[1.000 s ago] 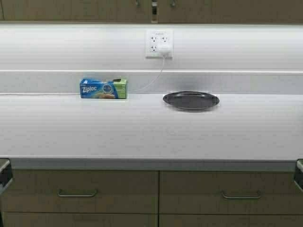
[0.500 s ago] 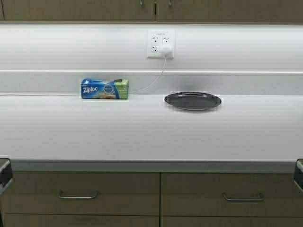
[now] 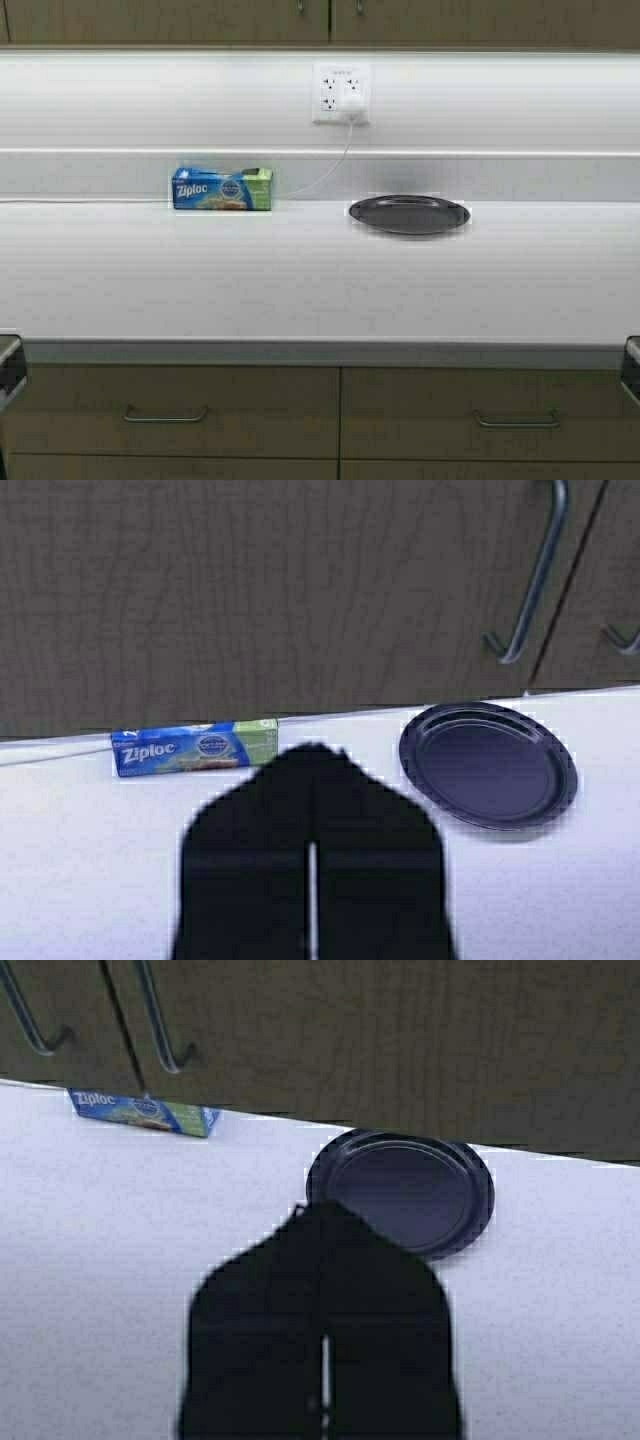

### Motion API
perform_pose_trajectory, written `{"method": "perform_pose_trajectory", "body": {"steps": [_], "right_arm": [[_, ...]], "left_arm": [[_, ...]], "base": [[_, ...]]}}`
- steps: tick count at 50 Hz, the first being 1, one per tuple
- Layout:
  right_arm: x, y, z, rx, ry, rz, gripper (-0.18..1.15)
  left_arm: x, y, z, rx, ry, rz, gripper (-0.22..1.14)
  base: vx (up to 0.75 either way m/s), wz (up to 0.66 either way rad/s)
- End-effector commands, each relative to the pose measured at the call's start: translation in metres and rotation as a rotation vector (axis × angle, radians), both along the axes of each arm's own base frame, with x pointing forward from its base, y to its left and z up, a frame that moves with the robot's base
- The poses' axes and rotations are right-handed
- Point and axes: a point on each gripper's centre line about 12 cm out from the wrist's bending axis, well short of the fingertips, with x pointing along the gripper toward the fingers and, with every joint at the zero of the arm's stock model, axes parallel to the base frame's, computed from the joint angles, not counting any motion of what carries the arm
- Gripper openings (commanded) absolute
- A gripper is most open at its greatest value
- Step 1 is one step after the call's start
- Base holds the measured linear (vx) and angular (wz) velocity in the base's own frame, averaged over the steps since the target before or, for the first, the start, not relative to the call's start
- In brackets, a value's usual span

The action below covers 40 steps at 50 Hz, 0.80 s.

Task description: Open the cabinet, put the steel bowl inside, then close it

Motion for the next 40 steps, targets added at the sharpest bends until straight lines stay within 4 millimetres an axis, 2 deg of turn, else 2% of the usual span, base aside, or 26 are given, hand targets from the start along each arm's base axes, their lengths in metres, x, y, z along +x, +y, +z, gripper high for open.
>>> {"method": "perform_pose_trajectory", "body": {"steps": [1,40], "right_arm": [[-0.0012,0.0004,0.0086,0.010,-0.026,0.004,0.07],[-0.0015,0.0003,0.0067,0.004,-0.023,0.005,0.07]], "left_arm": [[-0.0011,-0.0002,0.0104,-0.008,-0.030,-0.001,0.04],[-0.0006,-0.0003,0.0086,-0.006,-0.025,-0.001,0.04]], "base": [[0.00,0.00],[0.00,0.00]]}}
